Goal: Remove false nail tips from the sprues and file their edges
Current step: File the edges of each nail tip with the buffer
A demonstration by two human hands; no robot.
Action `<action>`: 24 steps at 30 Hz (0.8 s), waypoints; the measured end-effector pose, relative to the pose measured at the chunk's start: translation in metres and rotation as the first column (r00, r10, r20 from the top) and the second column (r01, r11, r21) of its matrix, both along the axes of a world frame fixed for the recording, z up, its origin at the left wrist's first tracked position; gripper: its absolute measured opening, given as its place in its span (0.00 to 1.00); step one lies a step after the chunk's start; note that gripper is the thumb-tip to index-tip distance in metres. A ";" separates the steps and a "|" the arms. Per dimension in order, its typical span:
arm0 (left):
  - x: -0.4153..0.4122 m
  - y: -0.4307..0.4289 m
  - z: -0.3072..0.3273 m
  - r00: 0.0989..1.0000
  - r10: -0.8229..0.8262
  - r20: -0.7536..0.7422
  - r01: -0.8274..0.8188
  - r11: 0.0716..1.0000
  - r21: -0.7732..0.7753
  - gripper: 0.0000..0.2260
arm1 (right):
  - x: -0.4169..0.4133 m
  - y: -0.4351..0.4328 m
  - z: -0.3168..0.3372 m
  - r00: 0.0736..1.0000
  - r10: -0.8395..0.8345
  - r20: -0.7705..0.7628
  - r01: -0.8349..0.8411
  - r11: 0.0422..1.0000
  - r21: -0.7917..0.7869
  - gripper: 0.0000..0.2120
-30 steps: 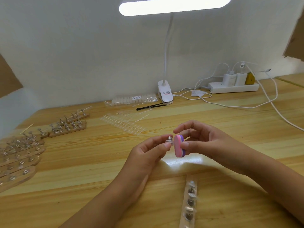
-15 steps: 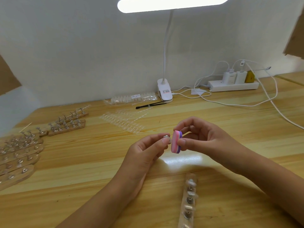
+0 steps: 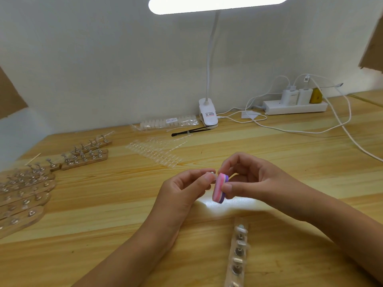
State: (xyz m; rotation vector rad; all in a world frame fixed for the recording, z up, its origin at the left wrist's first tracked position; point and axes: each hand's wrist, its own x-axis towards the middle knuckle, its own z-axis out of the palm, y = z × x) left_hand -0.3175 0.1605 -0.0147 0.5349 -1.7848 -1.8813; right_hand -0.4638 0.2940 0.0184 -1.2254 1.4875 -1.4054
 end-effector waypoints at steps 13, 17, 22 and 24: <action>0.002 0.000 0.001 1.000 -0.015 -0.003 0.015 0.999 -0.047 0.19 | 0.000 -0.002 -0.002 0.993 -0.116 0.034 0.118 0.991 -0.057 0.16; 0.002 0.003 0.003 1.000 -0.022 -0.014 0.021 0.998 -0.061 0.18 | -0.001 0.001 0.001 0.997 -0.072 0.001 0.072 0.996 -0.057 0.13; 0.005 0.003 0.007 0.999 -0.029 -0.032 0.024 0.989 -0.147 0.11 | -0.003 0.001 0.002 0.997 -0.071 -0.011 0.070 0.995 -0.067 0.14; 0.006 0.004 0.009 0.999 -0.023 -0.042 0.016 0.986 -0.165 0.11 | -0.004 0.002 0.004 0.998 -0.050 -0.031 0.048 0.997 -0.052 0.13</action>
